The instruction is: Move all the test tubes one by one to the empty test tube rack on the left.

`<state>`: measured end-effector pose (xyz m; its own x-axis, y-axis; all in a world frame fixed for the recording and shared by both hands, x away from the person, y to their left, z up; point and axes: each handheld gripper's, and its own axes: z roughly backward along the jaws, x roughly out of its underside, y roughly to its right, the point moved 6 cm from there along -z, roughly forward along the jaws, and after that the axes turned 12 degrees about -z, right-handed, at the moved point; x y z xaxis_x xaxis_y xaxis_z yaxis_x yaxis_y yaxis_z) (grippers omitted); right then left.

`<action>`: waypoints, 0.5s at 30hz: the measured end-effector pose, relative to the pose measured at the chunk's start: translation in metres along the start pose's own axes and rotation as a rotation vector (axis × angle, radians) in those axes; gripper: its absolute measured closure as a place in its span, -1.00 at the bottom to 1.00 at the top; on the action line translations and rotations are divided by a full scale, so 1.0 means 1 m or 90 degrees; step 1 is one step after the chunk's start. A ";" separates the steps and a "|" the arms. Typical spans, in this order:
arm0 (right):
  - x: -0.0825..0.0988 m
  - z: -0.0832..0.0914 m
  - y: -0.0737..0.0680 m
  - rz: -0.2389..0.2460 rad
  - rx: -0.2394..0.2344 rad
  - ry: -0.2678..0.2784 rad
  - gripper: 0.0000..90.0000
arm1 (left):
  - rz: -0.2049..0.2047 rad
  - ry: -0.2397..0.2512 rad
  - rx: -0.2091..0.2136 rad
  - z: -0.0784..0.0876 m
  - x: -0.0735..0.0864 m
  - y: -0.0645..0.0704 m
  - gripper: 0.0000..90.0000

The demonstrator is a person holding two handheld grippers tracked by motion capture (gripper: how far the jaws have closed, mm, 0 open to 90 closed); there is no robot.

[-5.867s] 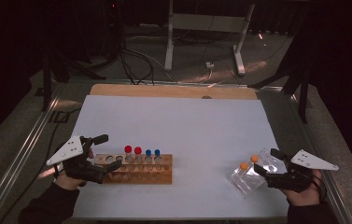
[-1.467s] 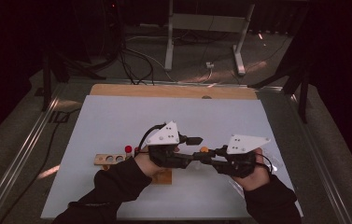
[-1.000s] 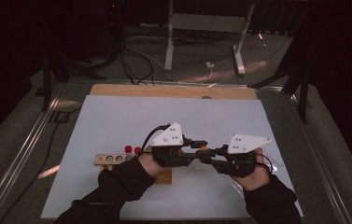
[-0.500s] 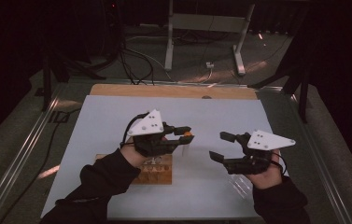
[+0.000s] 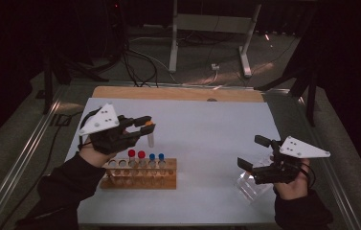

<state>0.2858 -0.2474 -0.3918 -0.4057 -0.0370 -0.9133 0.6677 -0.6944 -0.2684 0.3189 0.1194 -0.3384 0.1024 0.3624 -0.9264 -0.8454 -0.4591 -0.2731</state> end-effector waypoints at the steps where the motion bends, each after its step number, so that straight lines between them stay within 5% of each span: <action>1: 0.001 0.001 0.001 0.002 0.007 -0.001 -0.99 | 0.006 0.001 -0.009 0.005 0.002 -0.003 0.59; 15: 0.008 0.002 0.004 -0.001 0.026 -0.009 -0.99 | 0.043 -0.039 -0.083 0.056 0.042 -0.020 0.59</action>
<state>0.2841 -0.2524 -0.3996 -0.4165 -0.0458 -0.9080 0.6410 -0.7230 -0.2576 0.3110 0.1888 -0.3574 0.0118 0.3749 -0.9270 -0.7738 -0.5837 -0.2459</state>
